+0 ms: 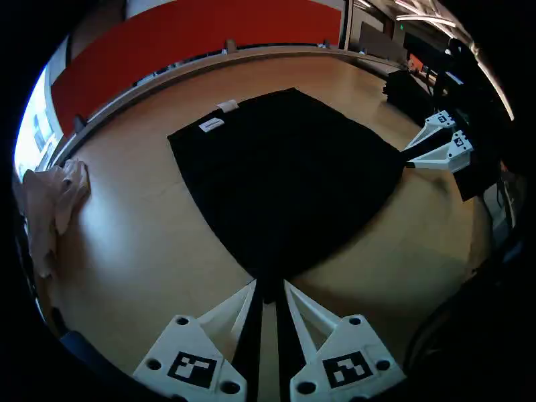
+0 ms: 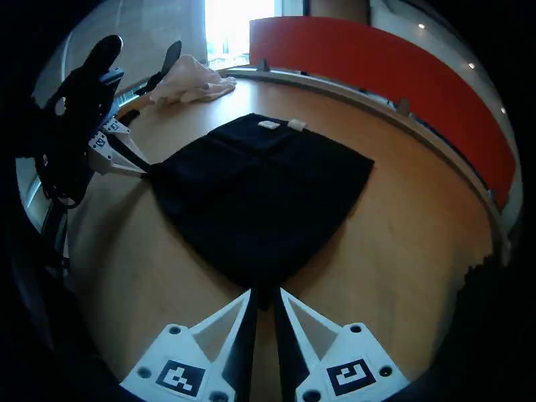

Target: Fold towel

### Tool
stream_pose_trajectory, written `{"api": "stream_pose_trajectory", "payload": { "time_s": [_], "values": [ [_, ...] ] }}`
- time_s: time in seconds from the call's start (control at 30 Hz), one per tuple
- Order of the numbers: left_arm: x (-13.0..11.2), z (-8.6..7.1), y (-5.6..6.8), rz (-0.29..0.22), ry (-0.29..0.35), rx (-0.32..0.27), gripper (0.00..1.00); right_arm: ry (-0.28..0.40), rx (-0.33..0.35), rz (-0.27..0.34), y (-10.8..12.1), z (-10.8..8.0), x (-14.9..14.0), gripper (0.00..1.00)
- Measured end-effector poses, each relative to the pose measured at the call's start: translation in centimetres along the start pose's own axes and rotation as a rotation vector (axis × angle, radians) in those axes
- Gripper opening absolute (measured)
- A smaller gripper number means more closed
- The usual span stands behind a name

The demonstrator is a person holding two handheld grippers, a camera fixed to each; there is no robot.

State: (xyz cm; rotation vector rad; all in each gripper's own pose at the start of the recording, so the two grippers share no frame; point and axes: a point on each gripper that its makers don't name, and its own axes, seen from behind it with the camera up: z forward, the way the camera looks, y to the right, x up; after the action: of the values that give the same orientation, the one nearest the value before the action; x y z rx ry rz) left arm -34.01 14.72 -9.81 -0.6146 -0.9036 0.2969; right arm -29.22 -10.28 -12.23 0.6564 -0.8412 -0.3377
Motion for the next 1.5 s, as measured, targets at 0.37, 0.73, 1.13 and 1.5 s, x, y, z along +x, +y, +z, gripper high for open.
{"api": "stream_pose_trajectory", "payload": {
  "time_s": [0.37,0.73,1.13,1.5],
  "values": [
    [1.6,-2.0,0.3,-0.031,0.03,0.009,0.12,0.059,-0.013,0.011,0.6,-2.4,2.3,0.16],
    [4.3,-5.8,0.5,-0.067,0.075,0.021,0.12,0.121,-0.028,-0.013,0.7,-6.1,5.6,0.16],
    [6.3,-9.5,1.0,-0.097,0.093,0.029,0.12,0.164,-0.031,-0.021,0.2,-9.9,8.3,0.16],
    [7.4,-11.6,1.3,-0.101,0.105,0.025,0.12,0.168,-0.023,-0.018,-0.8,-12.2,8.6,0.16]
  ]
}}
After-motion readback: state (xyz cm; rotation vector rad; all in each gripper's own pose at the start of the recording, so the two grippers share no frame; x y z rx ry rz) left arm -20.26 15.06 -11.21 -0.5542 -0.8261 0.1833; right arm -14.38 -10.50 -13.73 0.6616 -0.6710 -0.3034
